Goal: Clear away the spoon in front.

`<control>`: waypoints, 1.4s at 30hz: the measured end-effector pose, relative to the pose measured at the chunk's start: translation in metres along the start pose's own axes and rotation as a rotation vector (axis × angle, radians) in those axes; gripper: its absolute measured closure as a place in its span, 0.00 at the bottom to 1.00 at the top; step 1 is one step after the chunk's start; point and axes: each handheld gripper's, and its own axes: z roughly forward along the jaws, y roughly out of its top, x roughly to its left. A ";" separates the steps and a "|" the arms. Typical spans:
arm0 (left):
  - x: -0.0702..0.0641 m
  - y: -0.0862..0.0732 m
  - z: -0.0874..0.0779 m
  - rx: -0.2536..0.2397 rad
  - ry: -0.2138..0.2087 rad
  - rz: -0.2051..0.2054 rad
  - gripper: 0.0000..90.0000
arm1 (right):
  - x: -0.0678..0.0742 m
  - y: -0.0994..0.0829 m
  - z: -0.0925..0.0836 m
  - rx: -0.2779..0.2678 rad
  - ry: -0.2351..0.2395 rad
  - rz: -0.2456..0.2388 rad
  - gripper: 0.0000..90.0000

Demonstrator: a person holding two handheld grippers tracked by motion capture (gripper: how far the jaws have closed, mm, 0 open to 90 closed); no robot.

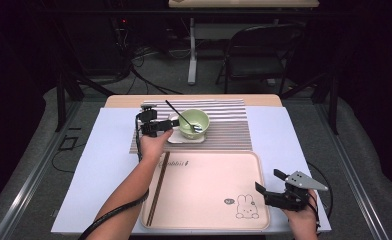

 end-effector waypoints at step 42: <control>-0.001 0.035 0.038 -0.074 -0.028 -0.031 0.66 | -0.003 -0.008 -0.018 -0.004 -0.036 0.022 0.16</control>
